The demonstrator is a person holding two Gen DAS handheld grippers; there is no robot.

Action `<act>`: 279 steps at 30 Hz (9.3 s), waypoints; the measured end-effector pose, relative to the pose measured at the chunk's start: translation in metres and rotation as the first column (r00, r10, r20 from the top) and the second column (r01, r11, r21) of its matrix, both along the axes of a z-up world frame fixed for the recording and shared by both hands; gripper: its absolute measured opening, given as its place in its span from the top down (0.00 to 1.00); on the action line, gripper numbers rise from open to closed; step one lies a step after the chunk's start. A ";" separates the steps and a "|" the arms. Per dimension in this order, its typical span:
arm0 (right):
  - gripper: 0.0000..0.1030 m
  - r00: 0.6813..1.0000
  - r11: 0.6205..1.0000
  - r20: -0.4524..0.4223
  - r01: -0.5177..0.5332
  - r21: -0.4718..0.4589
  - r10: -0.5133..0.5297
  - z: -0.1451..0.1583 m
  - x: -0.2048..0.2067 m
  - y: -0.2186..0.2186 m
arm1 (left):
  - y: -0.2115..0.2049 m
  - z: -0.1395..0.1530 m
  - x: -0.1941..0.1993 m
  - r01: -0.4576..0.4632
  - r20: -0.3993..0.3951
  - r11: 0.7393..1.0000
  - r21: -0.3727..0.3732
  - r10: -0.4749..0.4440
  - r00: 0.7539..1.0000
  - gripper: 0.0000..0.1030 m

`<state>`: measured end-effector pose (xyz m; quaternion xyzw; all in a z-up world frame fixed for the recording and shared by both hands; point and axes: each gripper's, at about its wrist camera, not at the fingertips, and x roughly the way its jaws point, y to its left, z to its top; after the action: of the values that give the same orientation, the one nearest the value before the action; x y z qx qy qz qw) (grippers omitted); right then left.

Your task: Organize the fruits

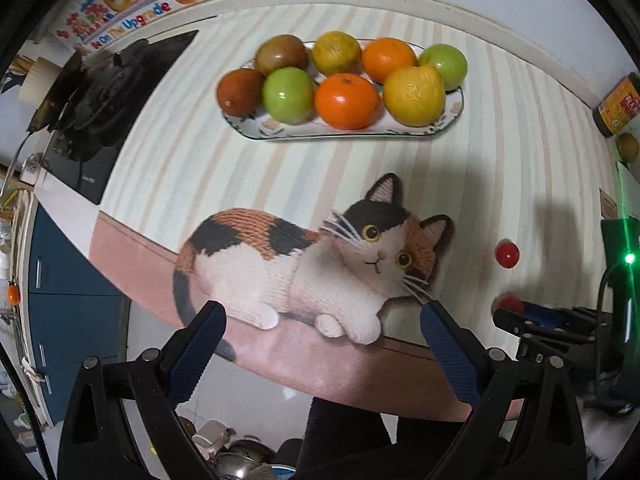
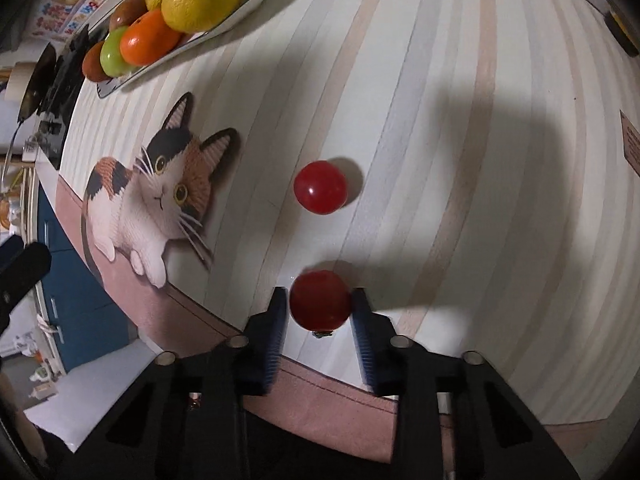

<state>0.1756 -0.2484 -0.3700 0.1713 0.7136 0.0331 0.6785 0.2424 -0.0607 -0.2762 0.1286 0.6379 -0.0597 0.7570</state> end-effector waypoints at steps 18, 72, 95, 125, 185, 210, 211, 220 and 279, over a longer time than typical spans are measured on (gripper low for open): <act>0.68 0.940 0.940 0.079 0.336 -0.059 -0.332 0.033 -0.054 -0.122 | -0.158 -0.068 0.007 0.343 -0.139 0.929 -0.137 -0.361 0.922 0.48; 0.68 0.961 0.962 0.269 -0.014 0.271 -0.062 0.017 0.183 0.137 | 0.122 -0.034 0.191 -0.313 -0.247 0.802 -0.508 0.213 0.945 0.77; 0.27 0.948 0.988 0.316 -0.011 0.155 -0.039 0.037 0.185 0.145 | 0.113 -0.057 0.200 -0.295 -0.277 0.863 -0.411 0.190 0.942 0.61; 0.03 0.895 0.965 0.444 0.089 -0.245 0.030 0.168 0.076 0.044 | 0.068 0.074 0.062 -0.137 0.247 0.979 -0.152 0.172 0.954 0.05; 0.01 0.746 0.958 0.636 -0.009 -0.285 0.196 0.351 -0.082 0.010 | 0.039 0.221 -0.116 -0.203 0.493 0.963 -0.174 0.264 0.829 0.02; 0.01 0.828 0.949 0.525 -0.027 -0.313 0.197 0.288 -0.001 0.023 | 0.043 0.178 -0.045 -0.228 0.404 0.963 -0.140 0.266 0.875 0.02; 0.01 0.830 0.950 0.523 -0.028 -0.310 0.195 0.288 -0.001 0.022 | 0.043 0.179 -0.045 -0.229 0.406 0.963 -0.141 0.267 0.874 0.02; 0.01 0.829 0.950 0.523 -0.030 -0.311 0.197 0.287 -0.002 0.025 | 0.044 0.180 -0.044 -0.225 0.403 0.962 -0.153 0.268 0.875 0.02; 0.01 0.820 0.958 0.538 -0.042 -0.283 0.195 0.306 -0.016 0.025 | 0.036 0.191 -0.059 -0.236 0.410 0.955 -0.179 0.290 0.865 0.02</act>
<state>0.1592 -0.2231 -0.0638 0.0189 0.4905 0.0312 0.8707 0.1831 -0.0251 -0.0853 0.0037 0.4609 0.0351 0.8867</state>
